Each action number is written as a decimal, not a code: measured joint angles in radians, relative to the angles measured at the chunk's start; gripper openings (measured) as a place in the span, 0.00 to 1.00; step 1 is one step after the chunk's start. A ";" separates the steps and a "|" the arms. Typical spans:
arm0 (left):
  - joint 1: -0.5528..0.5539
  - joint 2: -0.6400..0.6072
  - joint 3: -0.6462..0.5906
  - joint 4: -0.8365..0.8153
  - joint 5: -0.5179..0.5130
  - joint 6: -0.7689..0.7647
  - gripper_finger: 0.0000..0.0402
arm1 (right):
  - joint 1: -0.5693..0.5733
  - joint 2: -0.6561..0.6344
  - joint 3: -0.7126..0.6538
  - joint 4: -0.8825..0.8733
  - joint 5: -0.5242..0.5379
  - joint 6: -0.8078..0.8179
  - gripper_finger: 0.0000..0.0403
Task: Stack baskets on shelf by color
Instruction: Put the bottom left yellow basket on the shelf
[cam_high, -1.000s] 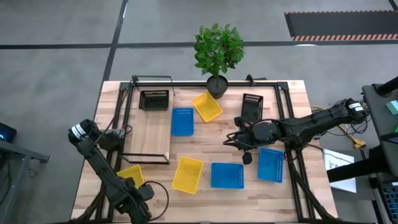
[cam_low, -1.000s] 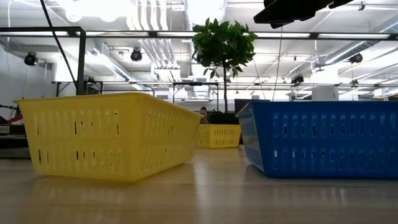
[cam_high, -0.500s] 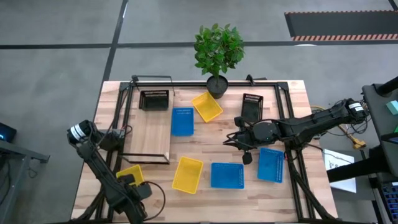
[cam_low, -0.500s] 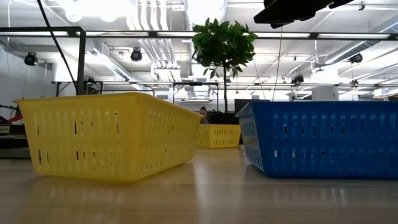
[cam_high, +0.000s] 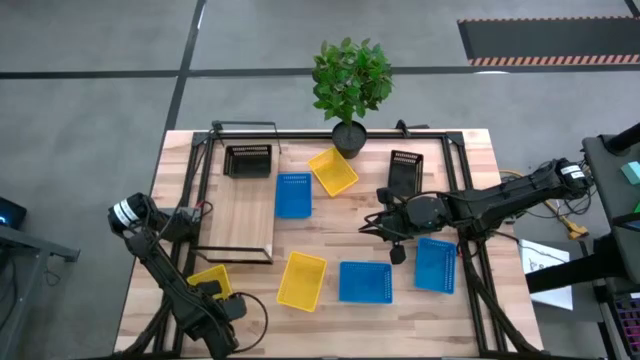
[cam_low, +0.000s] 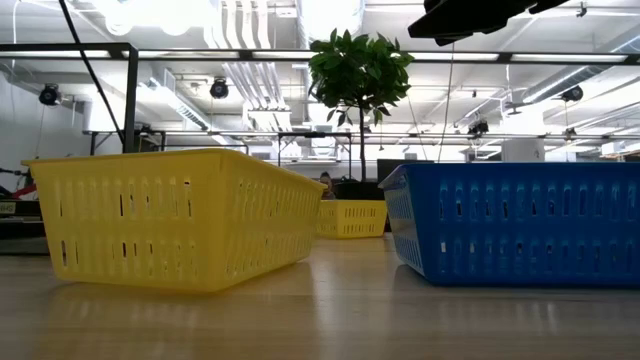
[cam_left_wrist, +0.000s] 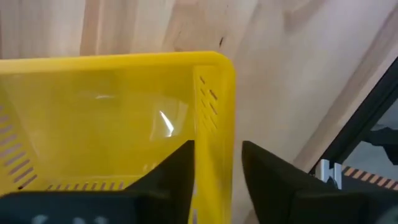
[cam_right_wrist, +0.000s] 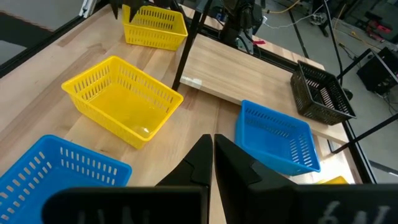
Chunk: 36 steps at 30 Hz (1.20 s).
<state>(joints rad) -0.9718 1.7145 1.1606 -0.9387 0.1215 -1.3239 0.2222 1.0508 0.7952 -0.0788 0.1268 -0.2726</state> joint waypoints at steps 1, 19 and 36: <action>0.000 0.000 0.000 0.000 0.000 0.001 0.22 | 0.000 0.000 0.000 0.000 0.000 0.000 0.02; 0.047 -0.057 0.196 0.008 -0.017 0.003 0.00 | 0.000 0.000 0.000 0.000 0.000 0.000 0.02; 0.158 -0.312 0.511 0.000 -0.756 0.419 0.00 | 0.000 0.000 -0.001 0.001 0.000 -0.012 0.02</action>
<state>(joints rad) -0.8137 1.4024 1.6719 -0.9386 -0.6349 -0.9048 0.2222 1.0504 0.7940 -0.0776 0.1272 -0.2848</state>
